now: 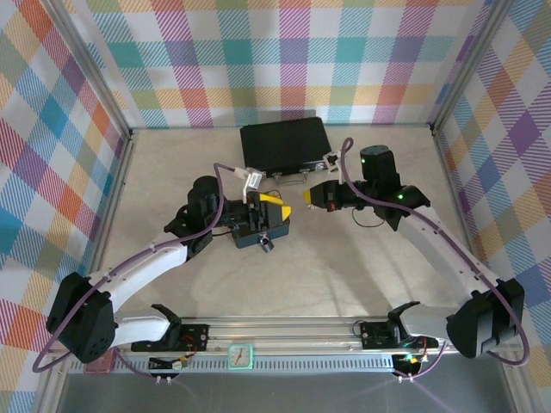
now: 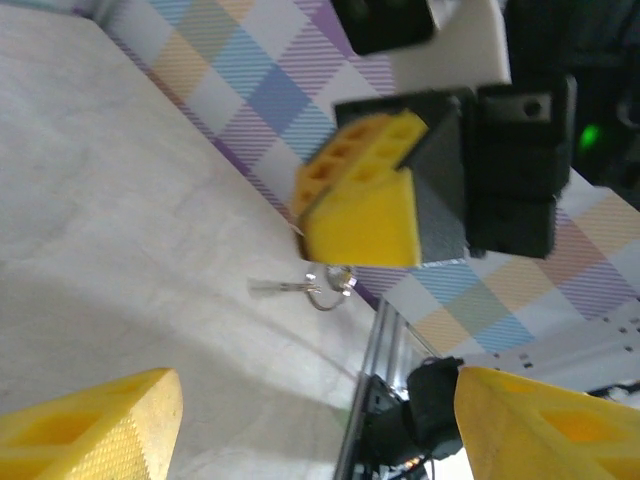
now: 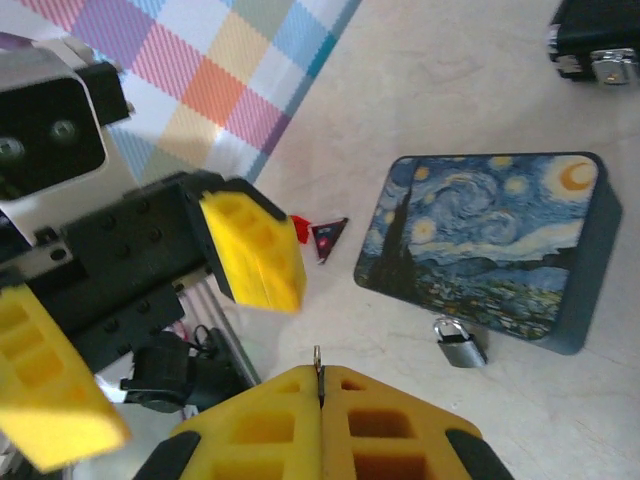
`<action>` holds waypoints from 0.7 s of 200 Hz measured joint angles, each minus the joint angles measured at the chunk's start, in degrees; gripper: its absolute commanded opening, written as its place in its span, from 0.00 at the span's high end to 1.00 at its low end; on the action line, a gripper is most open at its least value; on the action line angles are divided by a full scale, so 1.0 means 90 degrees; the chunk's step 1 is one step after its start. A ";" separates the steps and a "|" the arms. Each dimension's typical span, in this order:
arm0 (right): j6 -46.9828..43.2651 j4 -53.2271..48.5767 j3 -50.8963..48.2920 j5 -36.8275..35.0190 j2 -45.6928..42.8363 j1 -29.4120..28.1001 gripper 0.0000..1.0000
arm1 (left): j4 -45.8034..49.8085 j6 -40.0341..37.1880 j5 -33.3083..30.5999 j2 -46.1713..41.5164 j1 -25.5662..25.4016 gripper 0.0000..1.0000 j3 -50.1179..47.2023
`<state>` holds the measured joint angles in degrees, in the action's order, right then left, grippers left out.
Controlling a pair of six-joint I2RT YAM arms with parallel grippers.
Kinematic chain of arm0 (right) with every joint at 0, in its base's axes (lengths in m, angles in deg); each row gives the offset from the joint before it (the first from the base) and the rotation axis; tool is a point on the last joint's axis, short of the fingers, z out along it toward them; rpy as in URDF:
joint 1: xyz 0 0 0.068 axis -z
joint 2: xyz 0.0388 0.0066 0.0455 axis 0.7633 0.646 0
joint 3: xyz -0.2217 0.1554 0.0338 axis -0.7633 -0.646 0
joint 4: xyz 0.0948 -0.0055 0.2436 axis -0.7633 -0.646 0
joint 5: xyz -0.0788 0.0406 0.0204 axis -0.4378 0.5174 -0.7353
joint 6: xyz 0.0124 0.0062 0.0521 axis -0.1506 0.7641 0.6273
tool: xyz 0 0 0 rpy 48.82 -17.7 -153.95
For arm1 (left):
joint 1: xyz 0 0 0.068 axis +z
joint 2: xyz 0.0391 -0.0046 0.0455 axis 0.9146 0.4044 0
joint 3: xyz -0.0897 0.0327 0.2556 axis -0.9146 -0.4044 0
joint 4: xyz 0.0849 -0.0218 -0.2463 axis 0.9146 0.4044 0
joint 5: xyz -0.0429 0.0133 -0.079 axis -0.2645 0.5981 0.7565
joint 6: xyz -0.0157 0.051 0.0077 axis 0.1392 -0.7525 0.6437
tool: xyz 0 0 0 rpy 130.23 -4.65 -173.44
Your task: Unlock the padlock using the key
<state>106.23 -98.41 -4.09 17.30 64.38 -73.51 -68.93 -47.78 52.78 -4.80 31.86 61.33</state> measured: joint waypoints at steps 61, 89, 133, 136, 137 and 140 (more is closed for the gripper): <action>-0.0056 0.0068 0.0374 0.0721 0.0350 0.0049 1.00 | -0.0481 0.0177 0.0151 0.0413 -0.0221 0.46 0.0058; -0.0002 0.0180 0.0374 0.0862 0.0440 0.0049 1.00 | -0.0925 0.0389 0.0163 0.0687 -0.0236 0.50 0.0061; 0.0061 0.0401 0.0299 0.0984 0.0457 0.0049 1.00 | -0.1530 0.0772 0.0168 0.1018 -0.0272 0.56 0.0063; 0.0061 0.0403 0.0291 0.0996 0.0457 0.0049 1.00 | -0.1566 0.0809 0.0165 0.1025 -0.0272 0.56 0.0063; 0.0061 0.0406 0.0289 0.0998 0.0457 0.0049 1.00 | -0.1576 0.0814 0.0165 0.1025 -0.0272 0.56 0.0063; 0.0061 0.0408 0.0279 0.0998 0.0457 0.0049 1.00 | -0.1596 0.0816 0.0165 0.1025 -0.0272 0.56 0.0063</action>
<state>106.78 -94.73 -1.57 26.28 68.49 -73.07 -83.29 -40.43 54.27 4.42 29.42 61.90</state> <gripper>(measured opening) 0.062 0.440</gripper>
